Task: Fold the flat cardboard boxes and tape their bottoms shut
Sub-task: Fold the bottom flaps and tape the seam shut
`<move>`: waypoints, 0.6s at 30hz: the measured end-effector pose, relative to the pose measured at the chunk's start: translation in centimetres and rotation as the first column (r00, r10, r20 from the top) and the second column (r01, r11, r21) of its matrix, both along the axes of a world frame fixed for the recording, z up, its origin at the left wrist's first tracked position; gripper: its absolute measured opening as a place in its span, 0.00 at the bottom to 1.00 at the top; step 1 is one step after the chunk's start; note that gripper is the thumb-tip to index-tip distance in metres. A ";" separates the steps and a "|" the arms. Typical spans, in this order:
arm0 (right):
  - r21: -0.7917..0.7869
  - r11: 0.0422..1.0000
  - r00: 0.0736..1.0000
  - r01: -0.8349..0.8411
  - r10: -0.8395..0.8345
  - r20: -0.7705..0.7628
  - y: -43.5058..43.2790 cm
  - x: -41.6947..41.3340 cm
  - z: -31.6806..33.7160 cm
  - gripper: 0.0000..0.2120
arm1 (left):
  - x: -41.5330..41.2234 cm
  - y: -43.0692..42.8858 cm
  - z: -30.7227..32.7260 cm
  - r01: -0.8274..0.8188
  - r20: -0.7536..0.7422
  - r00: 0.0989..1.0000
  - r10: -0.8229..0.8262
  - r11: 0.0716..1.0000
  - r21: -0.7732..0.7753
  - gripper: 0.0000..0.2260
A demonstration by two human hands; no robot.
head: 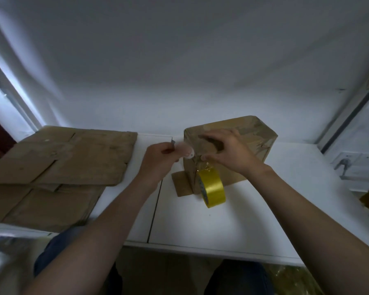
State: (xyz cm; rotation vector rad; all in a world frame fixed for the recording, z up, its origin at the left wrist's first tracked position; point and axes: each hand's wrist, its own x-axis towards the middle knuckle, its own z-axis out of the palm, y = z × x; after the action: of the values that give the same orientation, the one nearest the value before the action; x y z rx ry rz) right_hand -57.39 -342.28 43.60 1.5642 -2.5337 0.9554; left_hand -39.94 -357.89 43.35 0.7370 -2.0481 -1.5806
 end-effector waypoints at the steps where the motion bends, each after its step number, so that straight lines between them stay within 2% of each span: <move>1: 0.010 1.000 0.998 -0.001 0.001 -0.060 0.3 0.1 0.1 0.30 | -0.1 0.8 0.5 0.023 -0.024 0.999 -0.023 1.000 0.005 0.04; 3: -0.008 1.000 0.987 0.021 -0.022 -0.157 0.8 0.4 0.0 0.23 | -0.4 2.2 1.1 0.048 -0.044 0.998 -0.048 0.999 -0.008 0.03; 6: -0.054 0.998 0.994 -0.018 0.012 -0.110 1.5 0.5 0.1 0.11 | -1.2 3.7 1.3 0.096 0.015 0.995 -0.094 0.988 -0.118 0.05; 10: -0.062 0.988 0.979 -0.139 0.147 0.144 2.5 0.7 1.7 0.08 | -1.7 4.7 1.0 0.104 0.042 0.994 -0.103 0.994 -0.023 0.06; 13: -0.048 0.984 0.942 -0.170 0.177 0.286 3.0 1.3 2.6 0.08 | -1.7 4.7 0.9 0.086 0.055 0.995 -0.086 0.996 -0.002 0.08; 18: -0.096 0.993 0.964 -0.072 0.094 0.250 2.5 1.8 1.9 0.01 | -1.5 5.1 1.1 0.095 0.028 0.995 -0.095 0.995 0.003 0.04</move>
State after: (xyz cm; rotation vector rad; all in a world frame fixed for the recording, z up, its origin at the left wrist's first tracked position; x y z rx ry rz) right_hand -55.61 -339.82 45.53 1.6316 -2.5606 1.3375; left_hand -41.43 -352.83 44.48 0.6743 -2.1314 -1.6320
